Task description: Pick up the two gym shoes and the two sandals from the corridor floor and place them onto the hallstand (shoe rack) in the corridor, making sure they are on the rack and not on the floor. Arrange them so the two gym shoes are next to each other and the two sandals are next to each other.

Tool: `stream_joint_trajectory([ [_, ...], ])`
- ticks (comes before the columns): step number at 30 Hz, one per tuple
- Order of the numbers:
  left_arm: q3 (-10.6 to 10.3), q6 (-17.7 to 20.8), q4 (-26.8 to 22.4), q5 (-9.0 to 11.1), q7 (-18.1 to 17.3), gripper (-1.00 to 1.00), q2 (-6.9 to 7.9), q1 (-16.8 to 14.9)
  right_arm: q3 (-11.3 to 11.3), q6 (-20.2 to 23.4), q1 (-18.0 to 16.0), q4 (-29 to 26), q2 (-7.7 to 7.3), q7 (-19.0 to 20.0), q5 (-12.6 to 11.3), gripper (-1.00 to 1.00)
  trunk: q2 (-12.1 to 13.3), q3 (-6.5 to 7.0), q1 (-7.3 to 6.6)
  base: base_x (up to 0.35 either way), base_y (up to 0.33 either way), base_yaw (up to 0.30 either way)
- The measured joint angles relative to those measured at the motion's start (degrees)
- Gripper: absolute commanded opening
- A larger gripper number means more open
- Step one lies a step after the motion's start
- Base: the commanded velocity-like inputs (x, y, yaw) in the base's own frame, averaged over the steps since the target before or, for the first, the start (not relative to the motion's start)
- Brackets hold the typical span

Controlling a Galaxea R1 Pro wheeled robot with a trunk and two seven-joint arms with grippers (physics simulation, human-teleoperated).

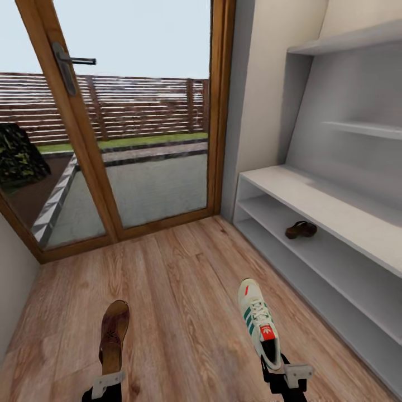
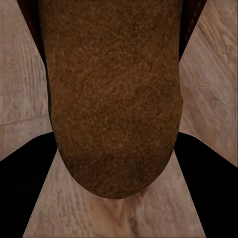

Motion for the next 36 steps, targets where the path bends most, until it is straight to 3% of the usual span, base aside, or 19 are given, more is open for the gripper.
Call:
stream_joint_trajectory([
  [21,-0.05,0.0,0.0,0.01,0.0,-1.0,0.0,0.0,0.02,0.0,0.0,0.02,0.0,0.0,-0.02,-1.0,0.0,0.0,0.0,0.0,0.007,-0.262],
  [36,-0.09,0.01,-0.04,0.11,0.0,-1.0,0.0,0.01,0.02,0.02,0.0,0.05,0.0,0.0,0.0,-1.0,0.0,0.0,-0.01,0.024,0.275,-0.262],
])
